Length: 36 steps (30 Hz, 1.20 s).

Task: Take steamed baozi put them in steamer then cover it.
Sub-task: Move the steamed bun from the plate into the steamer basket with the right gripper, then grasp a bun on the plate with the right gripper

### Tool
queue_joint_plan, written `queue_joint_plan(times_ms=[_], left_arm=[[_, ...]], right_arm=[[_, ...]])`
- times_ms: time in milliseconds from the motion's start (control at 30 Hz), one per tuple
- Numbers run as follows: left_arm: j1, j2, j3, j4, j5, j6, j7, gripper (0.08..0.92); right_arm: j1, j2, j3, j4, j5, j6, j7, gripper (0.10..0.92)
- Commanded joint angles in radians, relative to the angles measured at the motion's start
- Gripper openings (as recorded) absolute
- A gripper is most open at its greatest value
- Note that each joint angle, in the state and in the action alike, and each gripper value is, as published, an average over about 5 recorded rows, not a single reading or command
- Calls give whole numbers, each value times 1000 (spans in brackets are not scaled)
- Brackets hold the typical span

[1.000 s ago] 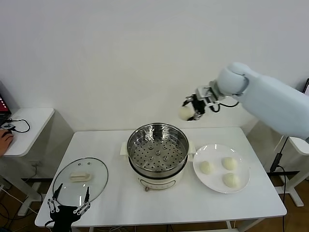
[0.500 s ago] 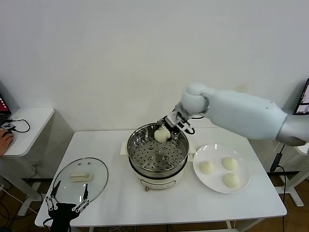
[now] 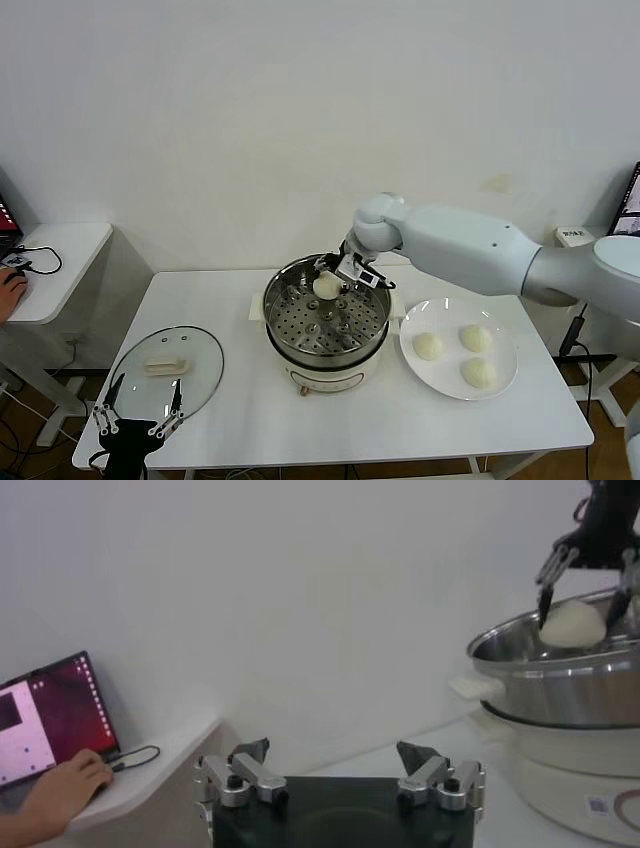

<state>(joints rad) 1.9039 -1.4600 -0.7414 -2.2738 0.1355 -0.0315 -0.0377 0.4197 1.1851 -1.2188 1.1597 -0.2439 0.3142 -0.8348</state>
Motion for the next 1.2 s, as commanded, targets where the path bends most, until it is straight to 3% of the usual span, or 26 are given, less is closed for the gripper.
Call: queue_joint_plan(times_ms=[33, 267, 400, 500, 600, 767, 967, 1200], left_arm=[[2, -1, 2, -3, 1, -1, 0, 823], [3, 0, 0, -4, 1, -2, 0, 823], [2, 0, 2, -7, 2, -2, 0, 823], [3, -1, 4, -9, 2, -1, 0, 823], [3, -1, 7, -11, 2, 0, 1, 823], [8, 9, 10, -29, 0, 4, 5, 823], [7, 20, 25, -50, 0, 10, 8, 823], [7, 49, 10, -58, -33, 21, 10, 823]], right_arm=[[-59, 48, 32, -119, -142, 112, 80, 653], [-78, 67, 50, -148, -173, 132, 101, 659], [-69, 62, 47, -143, -154, 130, 100, 733], [-37, 38, 47, -94, -65, 77, 50, 798], [24, -11, 42, 15, 103, -72, -39, 819], [186, -152, 21, 246, 386, -388, -147, 823], [292, -338, 17, 379, 469, -572, -170, 823], [313, -628, -30, 529, 491, -624, -178, 823]])
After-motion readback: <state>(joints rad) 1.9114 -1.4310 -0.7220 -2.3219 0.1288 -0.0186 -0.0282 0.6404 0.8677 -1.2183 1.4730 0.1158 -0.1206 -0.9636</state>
